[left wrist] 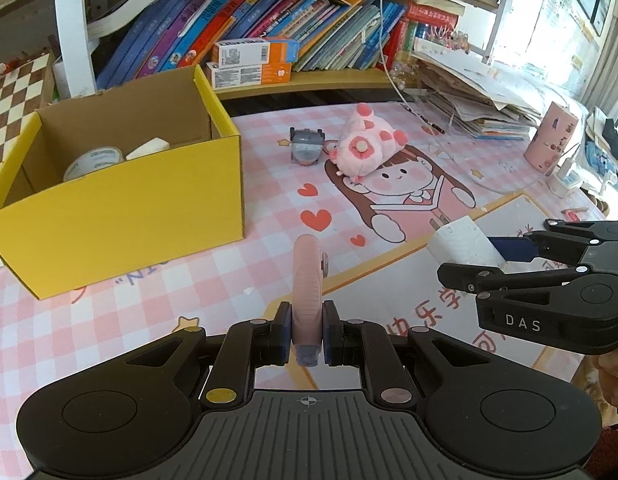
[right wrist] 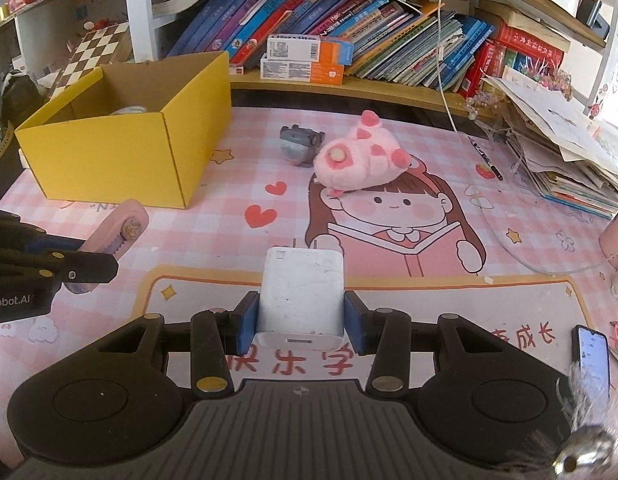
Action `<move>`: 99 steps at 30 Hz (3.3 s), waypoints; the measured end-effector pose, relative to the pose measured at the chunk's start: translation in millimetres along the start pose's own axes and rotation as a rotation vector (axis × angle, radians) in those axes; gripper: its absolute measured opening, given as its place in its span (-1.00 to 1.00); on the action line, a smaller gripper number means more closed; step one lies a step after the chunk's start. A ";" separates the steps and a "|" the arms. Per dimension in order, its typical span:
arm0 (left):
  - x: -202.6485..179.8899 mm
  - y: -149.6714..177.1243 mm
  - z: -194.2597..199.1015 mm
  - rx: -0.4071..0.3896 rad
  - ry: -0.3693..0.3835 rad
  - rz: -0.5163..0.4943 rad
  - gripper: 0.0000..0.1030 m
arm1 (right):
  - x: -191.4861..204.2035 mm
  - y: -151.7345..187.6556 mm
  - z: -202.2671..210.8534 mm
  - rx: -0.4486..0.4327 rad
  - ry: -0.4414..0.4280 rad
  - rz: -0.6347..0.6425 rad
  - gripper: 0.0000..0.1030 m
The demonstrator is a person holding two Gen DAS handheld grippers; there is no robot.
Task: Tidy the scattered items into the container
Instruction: 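Lift the lip-balm tube with the left tool while the right tool lifts the charger, then carry the lip-balm tube and charger over the yellow box with both tools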
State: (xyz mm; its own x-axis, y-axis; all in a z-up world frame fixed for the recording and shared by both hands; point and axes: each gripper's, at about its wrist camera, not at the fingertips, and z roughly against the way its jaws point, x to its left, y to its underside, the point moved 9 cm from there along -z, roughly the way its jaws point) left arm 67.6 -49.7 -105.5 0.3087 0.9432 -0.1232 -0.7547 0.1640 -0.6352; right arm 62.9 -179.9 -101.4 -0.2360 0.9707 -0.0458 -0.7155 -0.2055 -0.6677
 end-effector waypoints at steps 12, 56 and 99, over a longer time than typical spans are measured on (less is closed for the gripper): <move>18.2 5.2 9.4 -0.008 0.025 -0.015 -0.74 | 24.6 0.6 4.4 0.000 0.022 -0.009 -0.19; 128.1 9.2 68.8 -0.186 0.022 0.310 -0.74 | 117.6 -59.6 8.1 0.011 -0.122 0.199 -0.19; 181.5 -82.4 71.3 -0.345 -0.049 0.320 -0.74 | 157.2 -171.7 -18.7 -0.120 -0.265 0.299 -0.19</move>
State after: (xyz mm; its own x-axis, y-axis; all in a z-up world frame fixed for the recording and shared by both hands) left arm 144.5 128.6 -21.2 0.0575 0.9446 -0.3232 -0.5683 -0.2352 -0.7885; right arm 160.9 10.3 -7.8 -0.5941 0.8015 -0.0684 -0.5118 -0.4422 -0.7365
